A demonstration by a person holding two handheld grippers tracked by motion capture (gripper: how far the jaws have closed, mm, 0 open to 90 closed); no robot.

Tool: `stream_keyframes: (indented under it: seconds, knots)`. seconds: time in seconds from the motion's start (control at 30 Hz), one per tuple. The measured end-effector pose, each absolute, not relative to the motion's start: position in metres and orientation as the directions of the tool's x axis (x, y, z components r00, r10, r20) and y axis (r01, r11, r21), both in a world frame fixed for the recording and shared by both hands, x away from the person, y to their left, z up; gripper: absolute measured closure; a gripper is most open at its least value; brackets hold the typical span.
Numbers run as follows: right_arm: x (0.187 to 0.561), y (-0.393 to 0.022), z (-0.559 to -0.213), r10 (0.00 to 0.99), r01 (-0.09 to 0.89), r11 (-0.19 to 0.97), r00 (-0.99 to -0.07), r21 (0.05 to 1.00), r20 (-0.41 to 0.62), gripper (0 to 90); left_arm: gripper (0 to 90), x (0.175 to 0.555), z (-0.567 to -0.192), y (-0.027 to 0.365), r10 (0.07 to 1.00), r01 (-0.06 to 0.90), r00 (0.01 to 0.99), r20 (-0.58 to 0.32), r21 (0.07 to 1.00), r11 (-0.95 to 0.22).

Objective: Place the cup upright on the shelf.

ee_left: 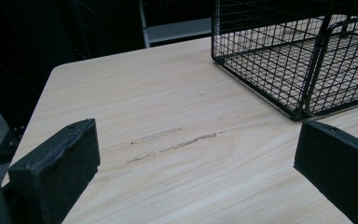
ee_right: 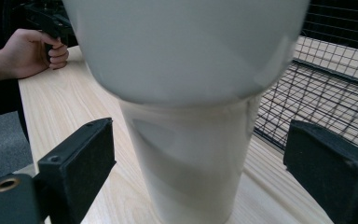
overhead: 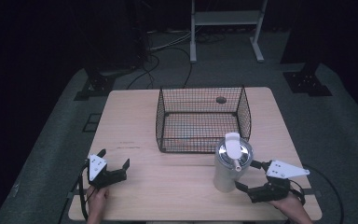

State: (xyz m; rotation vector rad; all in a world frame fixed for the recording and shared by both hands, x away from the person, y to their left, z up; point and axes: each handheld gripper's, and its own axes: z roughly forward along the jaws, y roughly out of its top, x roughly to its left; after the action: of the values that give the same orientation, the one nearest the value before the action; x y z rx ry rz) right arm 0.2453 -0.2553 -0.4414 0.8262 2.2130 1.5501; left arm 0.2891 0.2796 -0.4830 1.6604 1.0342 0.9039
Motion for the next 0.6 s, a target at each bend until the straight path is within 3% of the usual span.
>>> stream_keyframes:
  seconds: [0.6]
  knots:
    - [0.259, -0.23, -0.458, 0.617, 0.261, 0.215, -0.783, 0.941, 0.076, 8.2, 0.0, 0.289, -0.483, 0.28, 0.923, 0.222, 0.372, 0.1, 0.956, -0.193]
